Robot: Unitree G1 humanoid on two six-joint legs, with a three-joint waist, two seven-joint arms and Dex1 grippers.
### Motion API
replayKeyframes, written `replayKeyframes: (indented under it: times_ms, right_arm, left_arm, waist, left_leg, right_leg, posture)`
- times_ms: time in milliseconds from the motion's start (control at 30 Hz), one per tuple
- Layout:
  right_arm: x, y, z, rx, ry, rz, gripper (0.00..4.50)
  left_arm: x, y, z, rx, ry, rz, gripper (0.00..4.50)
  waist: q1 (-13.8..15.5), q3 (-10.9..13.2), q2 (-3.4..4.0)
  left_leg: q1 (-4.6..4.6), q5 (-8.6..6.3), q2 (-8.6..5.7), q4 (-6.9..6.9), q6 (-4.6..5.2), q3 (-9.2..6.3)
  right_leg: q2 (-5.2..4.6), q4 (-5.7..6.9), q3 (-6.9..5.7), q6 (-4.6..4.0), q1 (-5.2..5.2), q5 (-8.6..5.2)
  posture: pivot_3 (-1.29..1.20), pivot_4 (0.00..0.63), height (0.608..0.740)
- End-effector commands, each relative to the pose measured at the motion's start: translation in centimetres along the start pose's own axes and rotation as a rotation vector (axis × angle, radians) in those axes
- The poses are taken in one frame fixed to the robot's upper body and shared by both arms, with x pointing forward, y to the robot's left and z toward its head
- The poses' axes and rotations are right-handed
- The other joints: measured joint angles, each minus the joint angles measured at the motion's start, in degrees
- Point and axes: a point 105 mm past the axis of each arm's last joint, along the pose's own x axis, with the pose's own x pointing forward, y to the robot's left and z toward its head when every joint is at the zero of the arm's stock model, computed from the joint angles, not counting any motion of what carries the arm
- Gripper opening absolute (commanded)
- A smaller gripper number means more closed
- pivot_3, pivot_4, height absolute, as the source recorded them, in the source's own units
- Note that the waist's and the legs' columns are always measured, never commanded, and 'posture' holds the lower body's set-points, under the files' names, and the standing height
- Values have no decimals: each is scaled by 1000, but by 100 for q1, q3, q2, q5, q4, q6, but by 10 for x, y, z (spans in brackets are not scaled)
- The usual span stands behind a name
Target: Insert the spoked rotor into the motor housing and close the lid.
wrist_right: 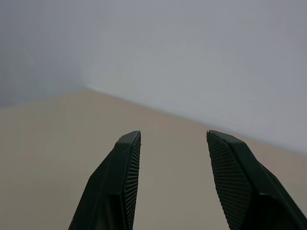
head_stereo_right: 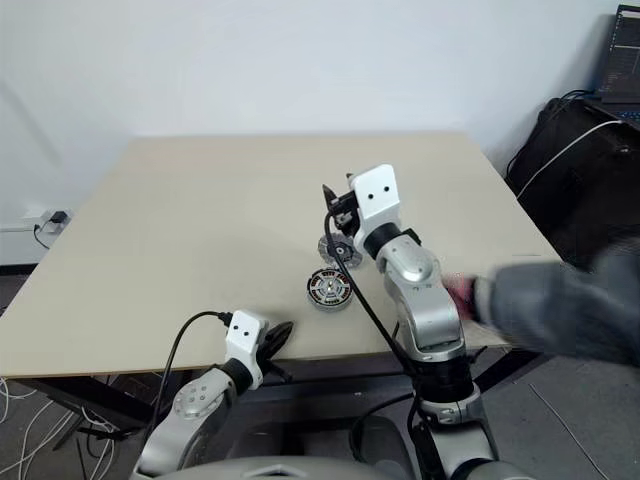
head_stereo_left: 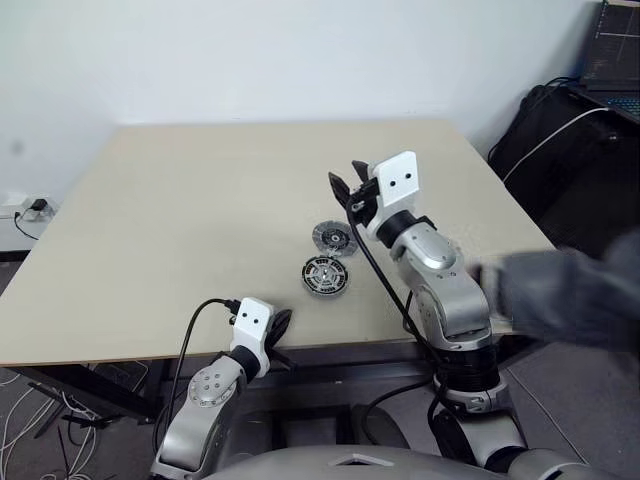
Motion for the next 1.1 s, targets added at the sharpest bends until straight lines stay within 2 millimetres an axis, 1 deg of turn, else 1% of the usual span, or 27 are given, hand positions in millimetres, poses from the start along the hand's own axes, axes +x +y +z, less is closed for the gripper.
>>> replayKeyframes:
  times_ms: [33,100,167,267,367,600,767,867,1100]
  right_arm:
    - [0,3,11,-17,-24,35,2326]
    - [-2,13,5,-28,25,128,2326]
    - [-8,26,-4,-54,87,257,2326]
    - [-22,43,-29,-151,231,460,2326]
    - [-33,49,-49,-217,343,596,2326]
    - [-44,51,-84,-384,547,810,2326]
    - [-49,44,-112,-510,709,920,2326]
    - [-47,43,-120,-523,748,950,2326]
    - [-39,40,-132,-530,789,963,2326]
  left_arm:
    - [1,-1,6,10,-19,-10,0]
    - [1,-1,6,10,-19,-8,0]
    - [1,-1,6,10,-19,-7,0]
    - [2,-1,6,8,-20,-6,0]
    - [3,-1,6,6,-23,-6,0]
    - [4,-1,5,2,-24,-2,0]
    - [4,-1,5,-2,-28,6,0]
    - [3,0,5,-8,-32,17,0]
    - [1,1,5,-20,-39,40,0]
  waist:
    - [0,0,0]
    - [1,0,0]
    - [4,0,-1]
    - [9,-2,-2]
    - [22,-1,-2]
    - [42,-3,-6]
    - [59,-3,-6]
    - [71,-3,-7]
    - [69,-4,-7]
  left_leg:
    - [0,0,0,0,0,0]
    - [0,0,0,1,1,0]
    - [0,-1,-1,2,3,0]
    - [1,-3,-1,3,8,-2]
    - [1,-4,-2,4,11,-3]
    - [1,-4,-3,11,15,-5]
    - [-1,-5,-4,13,19,-5]
    - [-2,-5,-4,14,20,-4]
    - [-2,-5,-4,16,19,-3]
  right_leg:
    - [0,0,0,0,0,0]
    - [-1,-1,0,0,1,0]
    - [-1,-1,0,0,1,0]
    - [-4,-4,-1,0,1,0]
    - [-8,-5,-3,0,1,0]
    - [-9,-3,-7,1,3,1]
    - [-10,-4,-7,1,2,1]
    - [-11,-4,-7,2,2,1]
    - [-10,-1,-6,3,2,2]
  posture:
    - [0,0,740]
    - [0,0,740]
    - [0,0,740]
    - [0,0,740]
    - [0,0,740]
    - [0,0,740]
    - [0,0,740]
    - [0,0,740]
    - [0,0,740]
